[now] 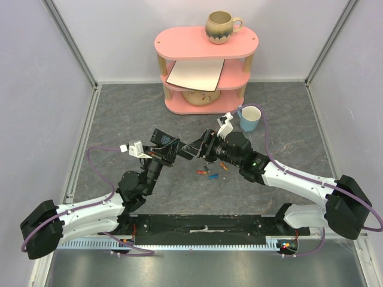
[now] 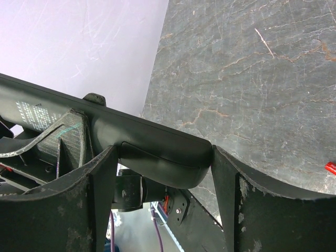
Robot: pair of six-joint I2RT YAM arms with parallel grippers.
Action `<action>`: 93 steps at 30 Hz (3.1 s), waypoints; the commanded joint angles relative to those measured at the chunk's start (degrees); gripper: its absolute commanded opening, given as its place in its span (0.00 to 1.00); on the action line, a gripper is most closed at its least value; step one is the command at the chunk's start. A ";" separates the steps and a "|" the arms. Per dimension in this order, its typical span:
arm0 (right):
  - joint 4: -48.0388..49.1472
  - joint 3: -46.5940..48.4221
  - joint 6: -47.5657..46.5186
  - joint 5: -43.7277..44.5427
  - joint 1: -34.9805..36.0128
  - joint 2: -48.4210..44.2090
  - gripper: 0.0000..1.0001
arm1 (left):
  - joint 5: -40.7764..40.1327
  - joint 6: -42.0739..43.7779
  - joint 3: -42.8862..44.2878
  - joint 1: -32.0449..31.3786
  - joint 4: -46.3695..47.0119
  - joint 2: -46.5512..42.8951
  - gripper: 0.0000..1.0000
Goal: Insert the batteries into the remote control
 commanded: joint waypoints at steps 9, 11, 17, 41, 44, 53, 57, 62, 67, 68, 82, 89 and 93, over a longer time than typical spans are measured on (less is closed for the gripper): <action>-1.05 0.66 0.49 1.81 -0.15 1.51 0.37 | 0.70 1.34 1.51 -0.33 4.69 -0.82 0.02; -0.88 0.66 0.49 1.46 -0.15 1.69 0.25 | 0.61 1.25 1.42 -0.33 4.61 -1.00 0.02; 0.17 0.31 0.67 0.32 -0.15 2.13 0.00 | 0.53 0.46 1.42 -0.33 4.34 -1.35 0.02; 10.90 -3.47 1.11 -3.28 -0.15 -0.16 0.00 | -2.64 -4.55 0.28 -0.24 4.08 -2.14 0.02; 12.13 -3.74 1.02 -3.99 -0.15 -0.25 0.00 | -2.81 -4.99 0.28 -0.24 4.08 -2.14 0.02; 12.13 -3.48 1.19 -4.34 -0.15 -0.68 0.29 | -1.76 -4.03 0.89 -0.24 2.68 -1.96 0.02; 9.24 -2.68 1.02 -3.20 -0.15 -1.47 0.55 | -1.23 -2.88 2.21 -0.24 0.48 -1.53 0.02; 5.02 -0.23 -0.74 -1.62 -0.06 -2.09 0.78 | -0.88 -0.78 3.88 -0.24 -2.95 -0.82 0.02; 1.85 1.89 -1.62 -1.79 -0.15 -1.30 0.89 | -0.35 0.46 4.59 -0.33 -3.39 -0.03 0.02; 1.59 1.97 -1.70 -1.79 -0.15 -1.13 0.90 | -0.27 0.54 4.67 -0.33 -3.39 0.14 0.02; -0.26 0.66 1.63 2.86 -0.06 -2.18 0.86 | -0.79 3.45 4.67 -0.42 -1.37 0.06 0.02; -0.70 1.09 1.99 3.75 -0.06 -2.09 0.86 | -0.62 3.45 4.41 -0.42 -1.28 0.06 0.02; -0.79 1.45 2.07 2.87 -0.06 -0.95 0.82 | -0.62 3.27 4.32 -0.51 -1.11 -0.03 0.02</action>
